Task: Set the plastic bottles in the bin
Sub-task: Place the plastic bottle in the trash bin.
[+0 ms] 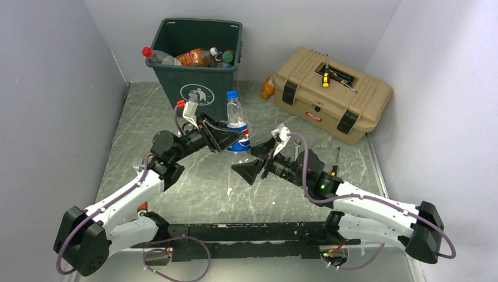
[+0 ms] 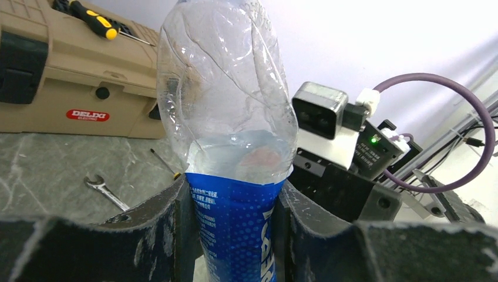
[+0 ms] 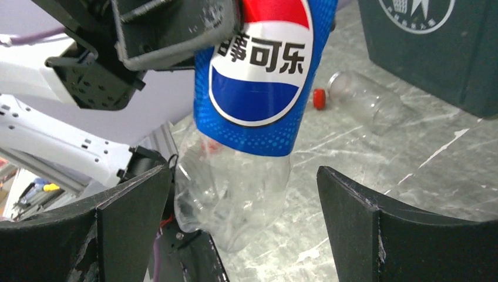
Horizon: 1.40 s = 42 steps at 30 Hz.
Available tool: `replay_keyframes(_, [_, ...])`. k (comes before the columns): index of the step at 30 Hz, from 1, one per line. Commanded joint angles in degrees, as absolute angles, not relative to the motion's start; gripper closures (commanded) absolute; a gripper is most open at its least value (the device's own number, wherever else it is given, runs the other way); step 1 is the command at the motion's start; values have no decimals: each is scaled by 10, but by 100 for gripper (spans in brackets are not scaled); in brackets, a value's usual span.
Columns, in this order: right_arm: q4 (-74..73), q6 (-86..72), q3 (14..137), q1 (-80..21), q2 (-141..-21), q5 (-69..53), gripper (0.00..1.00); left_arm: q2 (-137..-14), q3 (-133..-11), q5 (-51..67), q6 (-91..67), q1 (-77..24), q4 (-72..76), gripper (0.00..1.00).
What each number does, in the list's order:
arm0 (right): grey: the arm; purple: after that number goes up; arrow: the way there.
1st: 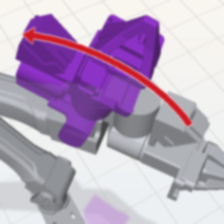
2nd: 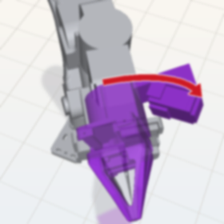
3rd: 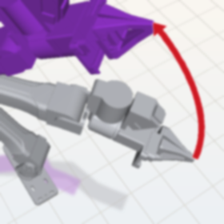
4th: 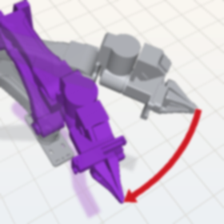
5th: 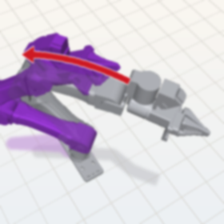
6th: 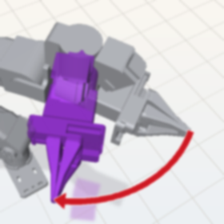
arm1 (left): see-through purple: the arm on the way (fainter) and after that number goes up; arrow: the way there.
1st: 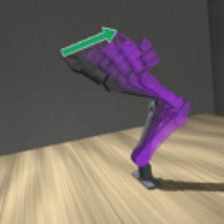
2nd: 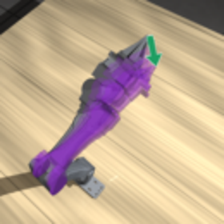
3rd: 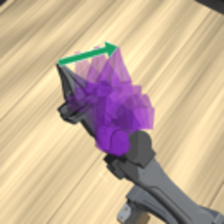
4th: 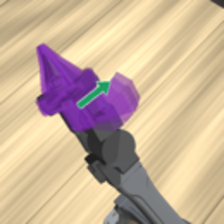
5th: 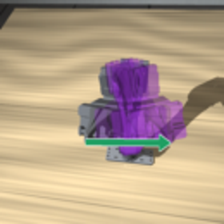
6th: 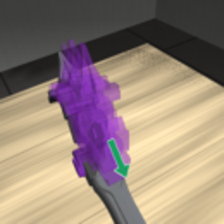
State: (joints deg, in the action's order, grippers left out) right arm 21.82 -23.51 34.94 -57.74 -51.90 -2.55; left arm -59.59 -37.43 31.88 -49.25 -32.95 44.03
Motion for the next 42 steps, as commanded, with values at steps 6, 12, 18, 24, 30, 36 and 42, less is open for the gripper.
replay_keyframes(6, [242, -228, 405, -577, -577, -53, 17, -596, -411, 345, -491, -353, 473, 75])
replay_keyframes(12, [261, -224, 403, -577, -588, -73, 55, -579, -411, 341, -478, -361, 441, 70])
replay_keyframes(18, [241, -195, 385, -578, -559, -68, 72, -558, -433, 340, -452, -363, 373, 5])
replay_keyframes(24, [169, -138, 378, -585, -521, -20, 77, -508, -484, 256, -350, -363, 250, 1])
replay_keyframes(30, [122, -79, 377, -614, -504, 55, 79, -537, -626, 214, -240, -363, 75, 0])
replay_keyframes(36, [117, -47, 374, -637, -501, 117, 79, -605, -726, 199, -229, -363, 1, 9])
replay_keyframes(42, [131, -34, 371, -646, -508, 148, 80, -657, -753, 243, -260, -363, -35, 26])
